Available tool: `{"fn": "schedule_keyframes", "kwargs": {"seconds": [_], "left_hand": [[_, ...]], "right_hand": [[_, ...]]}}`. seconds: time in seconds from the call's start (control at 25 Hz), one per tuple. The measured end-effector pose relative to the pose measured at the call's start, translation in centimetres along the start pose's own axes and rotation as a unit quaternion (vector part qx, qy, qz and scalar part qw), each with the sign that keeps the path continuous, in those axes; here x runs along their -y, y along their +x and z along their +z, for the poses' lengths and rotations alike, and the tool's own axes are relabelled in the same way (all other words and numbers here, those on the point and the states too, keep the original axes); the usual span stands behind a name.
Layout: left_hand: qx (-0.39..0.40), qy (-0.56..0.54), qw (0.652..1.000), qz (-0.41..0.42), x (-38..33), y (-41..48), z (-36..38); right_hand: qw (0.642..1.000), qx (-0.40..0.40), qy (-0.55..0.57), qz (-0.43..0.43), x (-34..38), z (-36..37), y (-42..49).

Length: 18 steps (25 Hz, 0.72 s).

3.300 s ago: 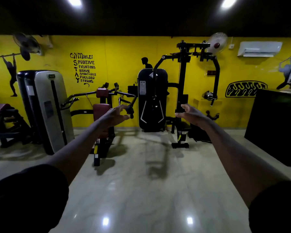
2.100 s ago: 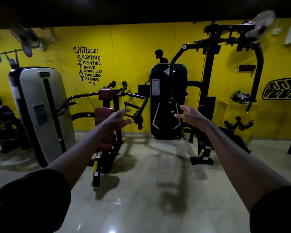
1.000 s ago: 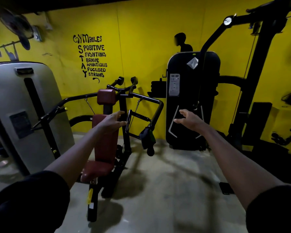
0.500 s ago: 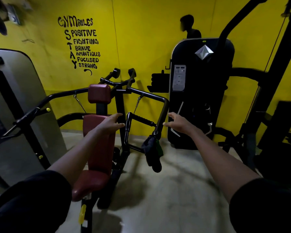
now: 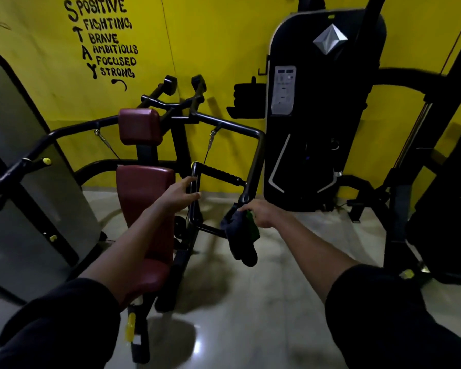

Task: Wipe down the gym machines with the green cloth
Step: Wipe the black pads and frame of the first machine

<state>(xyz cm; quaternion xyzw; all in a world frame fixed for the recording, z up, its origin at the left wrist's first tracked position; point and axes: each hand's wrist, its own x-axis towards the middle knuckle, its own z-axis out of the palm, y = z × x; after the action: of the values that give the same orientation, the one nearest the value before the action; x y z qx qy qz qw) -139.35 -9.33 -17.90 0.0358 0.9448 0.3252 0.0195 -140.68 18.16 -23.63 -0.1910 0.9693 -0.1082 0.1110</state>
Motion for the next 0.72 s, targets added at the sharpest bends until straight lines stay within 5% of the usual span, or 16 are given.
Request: {"fn": "schedule_keyframes", "kwargs": {"seconds": [0.24, 0.44, 0.56, 0.72], "left_hand": [[-0.003, 0.001, 1.0, 0.003, 0.9, 1.2, 0.5], [0.015, 0.005, 1.0, 0.002, 1.9, 1.9, 0.9], [0.018, -0.007, 1.0, 0.007, 1.4, 3.1, 0.8], [0.032, -0.021, 0.999, 0.036, -1.1, 5.6, 1.9]], "right_hand": [[0.994, -0.006, -0.105, -0.028, -0.1, 2.6, 1.6], [0.985, -0.112, -0.111, -0.065, -0.2, 3.5, 2.7], [0.987, -0.145, 0.063, -0.022, -2.2, 2.6, 3.3], [0.92, -0.217, 0.309, 0.108, -5.5, -0.6, 1.8]]}}
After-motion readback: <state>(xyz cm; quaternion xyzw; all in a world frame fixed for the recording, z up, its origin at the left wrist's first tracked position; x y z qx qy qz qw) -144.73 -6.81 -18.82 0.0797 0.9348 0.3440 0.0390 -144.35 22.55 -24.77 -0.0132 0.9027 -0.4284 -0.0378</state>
